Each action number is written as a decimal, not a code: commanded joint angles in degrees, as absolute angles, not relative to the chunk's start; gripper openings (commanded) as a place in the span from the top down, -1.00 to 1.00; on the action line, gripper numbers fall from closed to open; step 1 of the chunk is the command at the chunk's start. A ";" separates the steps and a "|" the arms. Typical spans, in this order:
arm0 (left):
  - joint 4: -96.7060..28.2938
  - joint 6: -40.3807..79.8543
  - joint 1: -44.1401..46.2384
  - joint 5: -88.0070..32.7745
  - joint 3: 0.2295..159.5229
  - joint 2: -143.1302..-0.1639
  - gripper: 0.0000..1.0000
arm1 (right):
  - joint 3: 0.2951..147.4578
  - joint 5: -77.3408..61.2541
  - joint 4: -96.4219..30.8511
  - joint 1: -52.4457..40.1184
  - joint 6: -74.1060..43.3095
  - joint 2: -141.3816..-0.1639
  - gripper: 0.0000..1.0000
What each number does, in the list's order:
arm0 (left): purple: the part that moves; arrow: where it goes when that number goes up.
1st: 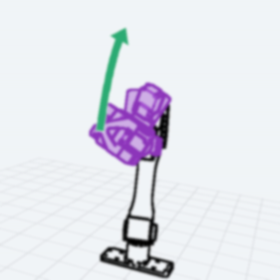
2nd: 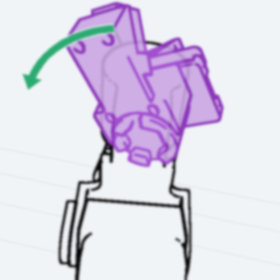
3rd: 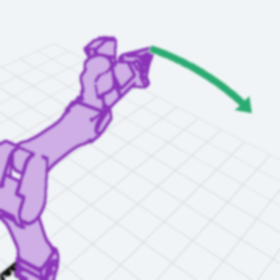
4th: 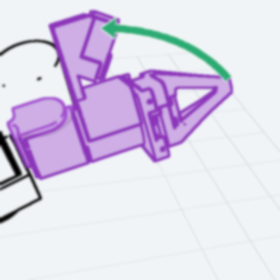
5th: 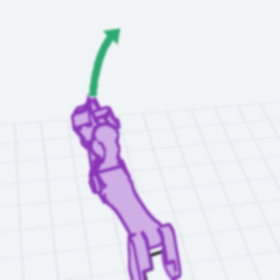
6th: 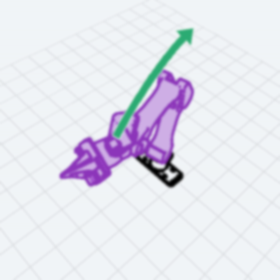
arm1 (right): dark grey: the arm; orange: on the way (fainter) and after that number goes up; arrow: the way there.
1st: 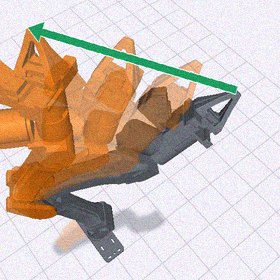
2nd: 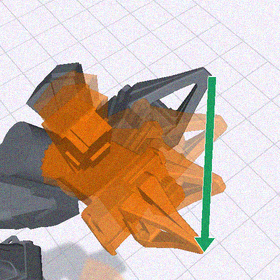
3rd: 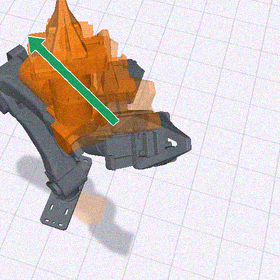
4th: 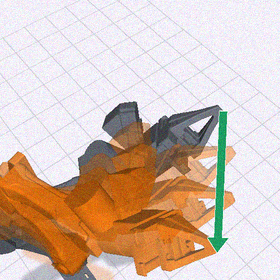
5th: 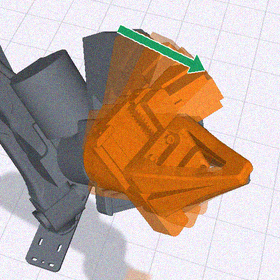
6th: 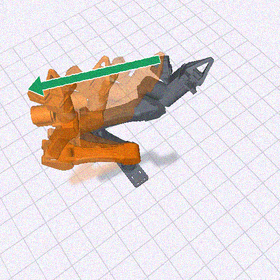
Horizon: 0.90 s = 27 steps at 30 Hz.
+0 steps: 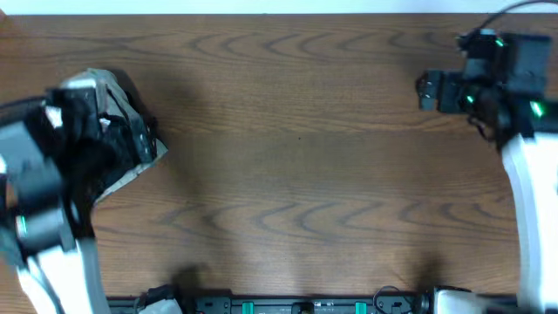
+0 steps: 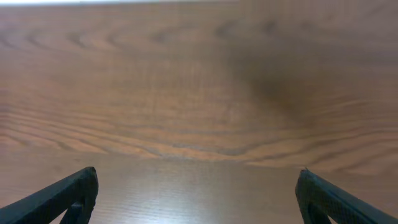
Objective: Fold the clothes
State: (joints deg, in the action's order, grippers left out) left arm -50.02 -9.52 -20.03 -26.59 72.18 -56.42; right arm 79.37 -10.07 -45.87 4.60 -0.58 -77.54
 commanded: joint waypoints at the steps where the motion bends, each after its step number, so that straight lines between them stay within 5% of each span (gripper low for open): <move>1: -50.59 -10.41 -19.90 -26.28 66.28 -46.11 -0.96 | 71.88 -7.09 -45.04 3.60 -2.63 -67.05 -0.99; 13: -54.89 -9.78 -19.90 -26.46 54.92 -19.53 -0.96 | 49.41 -5.80 -45.82 2.70 -2.74 -34.09 -0.99; 27: -56.97 -9.78 -19.90 -26.44 54.92 -18.96 -0.96 | 49.34 -5.80 -67.70 2.70 -2.74 -31.40 -0.99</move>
State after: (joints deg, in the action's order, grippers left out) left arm -56.84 -9.65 -20.03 -26.57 55.13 -19.05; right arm 49.63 -6.31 -67.68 3.51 -2.37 -31.44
